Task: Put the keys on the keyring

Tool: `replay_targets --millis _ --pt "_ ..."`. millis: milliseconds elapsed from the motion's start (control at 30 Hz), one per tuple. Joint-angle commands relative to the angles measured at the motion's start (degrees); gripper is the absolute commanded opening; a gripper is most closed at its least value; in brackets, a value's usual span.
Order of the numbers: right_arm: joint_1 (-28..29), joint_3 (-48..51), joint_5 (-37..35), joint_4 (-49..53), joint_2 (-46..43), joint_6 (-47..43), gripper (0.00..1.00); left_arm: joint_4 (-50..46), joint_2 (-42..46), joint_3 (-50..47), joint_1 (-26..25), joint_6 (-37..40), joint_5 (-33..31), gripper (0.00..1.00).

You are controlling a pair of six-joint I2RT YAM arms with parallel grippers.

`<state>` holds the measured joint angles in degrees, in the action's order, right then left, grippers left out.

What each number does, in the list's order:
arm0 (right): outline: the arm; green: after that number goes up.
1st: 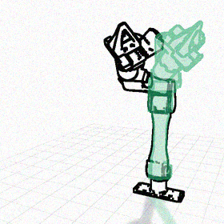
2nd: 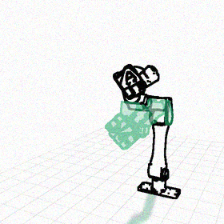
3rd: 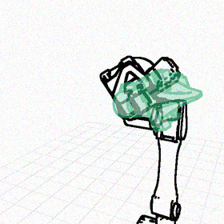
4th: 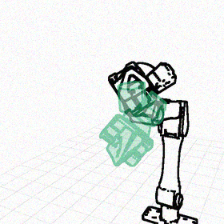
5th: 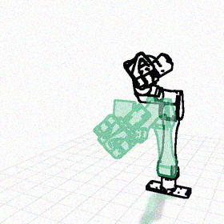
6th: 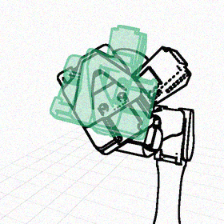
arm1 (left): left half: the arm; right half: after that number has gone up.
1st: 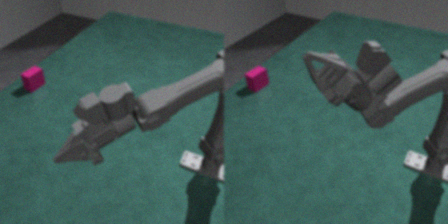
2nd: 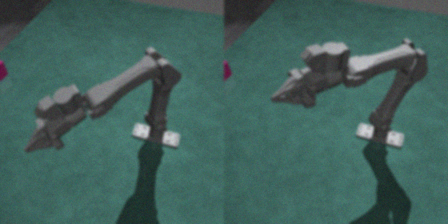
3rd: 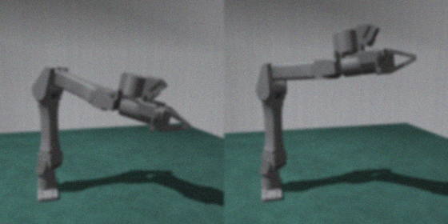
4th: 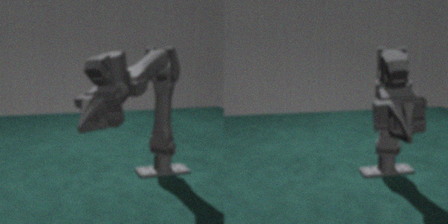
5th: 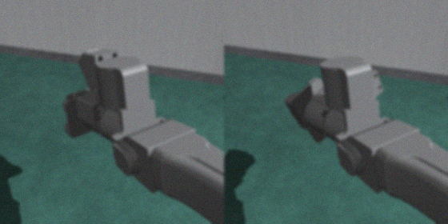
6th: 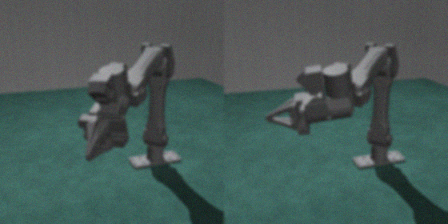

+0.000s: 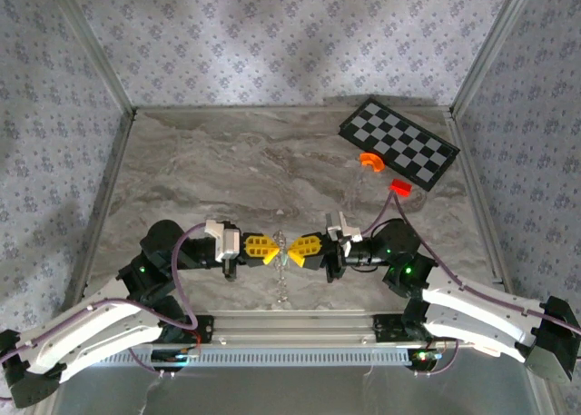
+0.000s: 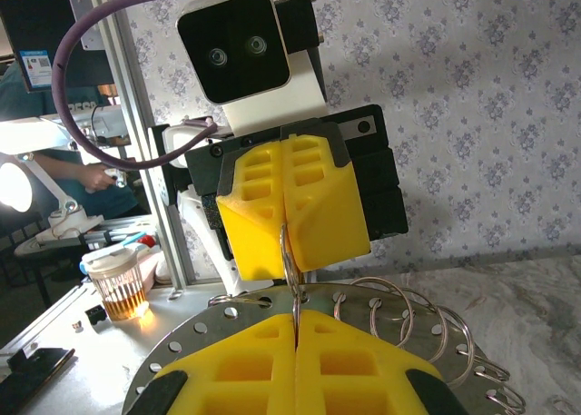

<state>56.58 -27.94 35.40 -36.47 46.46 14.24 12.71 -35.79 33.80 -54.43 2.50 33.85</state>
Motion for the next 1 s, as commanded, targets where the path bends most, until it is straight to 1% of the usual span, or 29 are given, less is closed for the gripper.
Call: replay_targets --millis 0,467,967 --pt "0.90 -1.41 1.77 -3.26 -0.45 0.61 0.00 1.50 -0.49 0.21 -0.37 0.77 -0.14 0.00" --pt "1.86 -1.24 -0.02 -1.68 -1.90 -1.86 0.00 0.69 -1.49 0.43 -0.41 1.11 -0.80 0.00" --pt "1.95 -0.55 -0.15 -3.68 -2.08 -2.46 0.00 -0.41 -1.82 0.56 -0.50 1.77 -1.37 0.00"
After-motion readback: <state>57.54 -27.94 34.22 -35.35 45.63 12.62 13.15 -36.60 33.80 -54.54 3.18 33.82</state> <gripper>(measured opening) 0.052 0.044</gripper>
